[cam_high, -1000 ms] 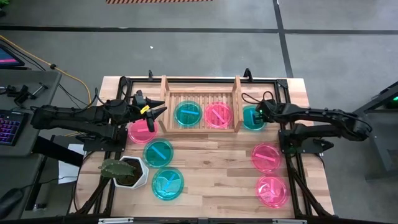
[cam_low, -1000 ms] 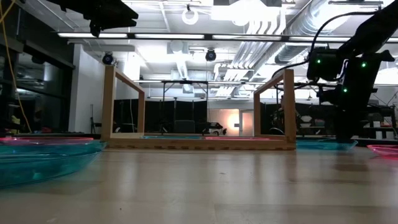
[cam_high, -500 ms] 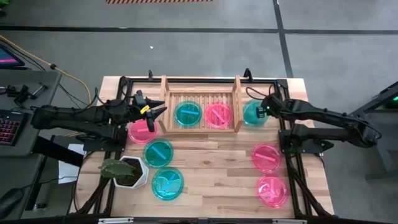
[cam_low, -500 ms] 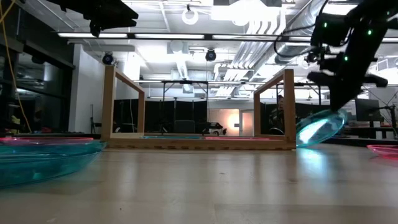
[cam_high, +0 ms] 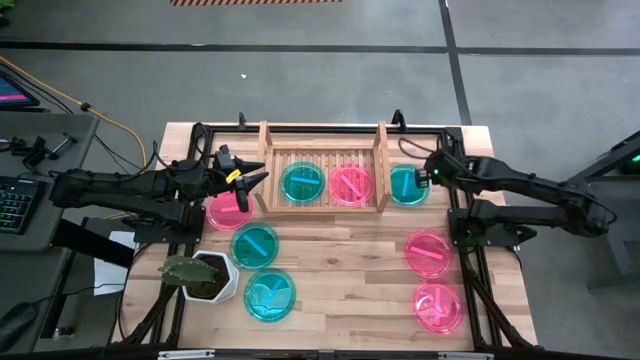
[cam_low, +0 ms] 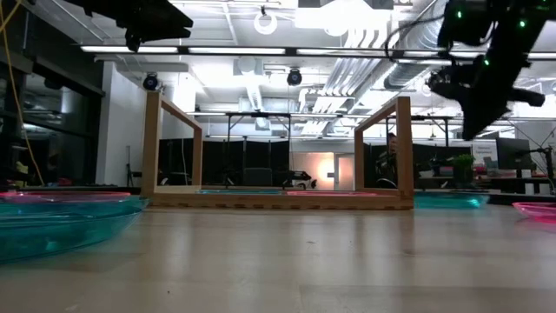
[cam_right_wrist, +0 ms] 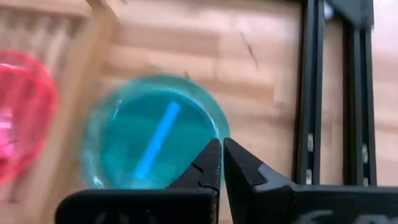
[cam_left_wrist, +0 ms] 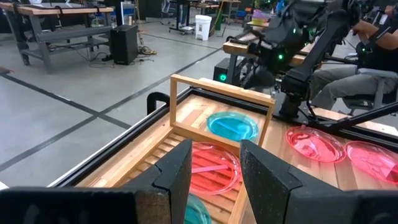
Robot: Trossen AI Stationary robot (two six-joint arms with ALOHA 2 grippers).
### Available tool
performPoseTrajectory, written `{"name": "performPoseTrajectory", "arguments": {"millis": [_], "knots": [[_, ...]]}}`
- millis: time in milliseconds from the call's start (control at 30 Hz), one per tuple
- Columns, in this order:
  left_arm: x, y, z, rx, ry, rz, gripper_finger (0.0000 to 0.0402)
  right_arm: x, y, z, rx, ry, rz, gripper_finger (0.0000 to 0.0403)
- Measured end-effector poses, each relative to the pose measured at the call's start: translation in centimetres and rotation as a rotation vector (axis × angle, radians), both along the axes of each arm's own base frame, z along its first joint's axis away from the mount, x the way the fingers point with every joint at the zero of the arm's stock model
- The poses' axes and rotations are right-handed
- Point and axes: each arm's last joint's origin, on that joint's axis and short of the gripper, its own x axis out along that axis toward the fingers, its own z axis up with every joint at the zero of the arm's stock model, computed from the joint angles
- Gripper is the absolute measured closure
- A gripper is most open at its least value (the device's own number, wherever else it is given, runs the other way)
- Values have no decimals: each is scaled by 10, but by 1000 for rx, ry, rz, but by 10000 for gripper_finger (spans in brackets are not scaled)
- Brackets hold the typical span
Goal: Place and stack plates onto a shelf
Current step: Stack the blue plate on top of the blue plate on the shelf
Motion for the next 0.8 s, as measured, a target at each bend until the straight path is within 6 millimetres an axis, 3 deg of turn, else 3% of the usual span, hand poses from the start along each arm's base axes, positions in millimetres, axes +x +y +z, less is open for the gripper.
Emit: {"name": "performPoseTrajectory", "arguments": {"millis": [233, 367, 800], "knots": [[0, 0, 0, 0, -1, 0, 275, -5, 9, -52, 80, -6, -66, 402], [0, 0, 1, 0, -8, 0, 275, -10, 12, -71, 96, -4, -103, 383], [0, 0, 1, 0, -8, 0, 275, -11, 7, -109, 60, -193, -174, 209]]}}
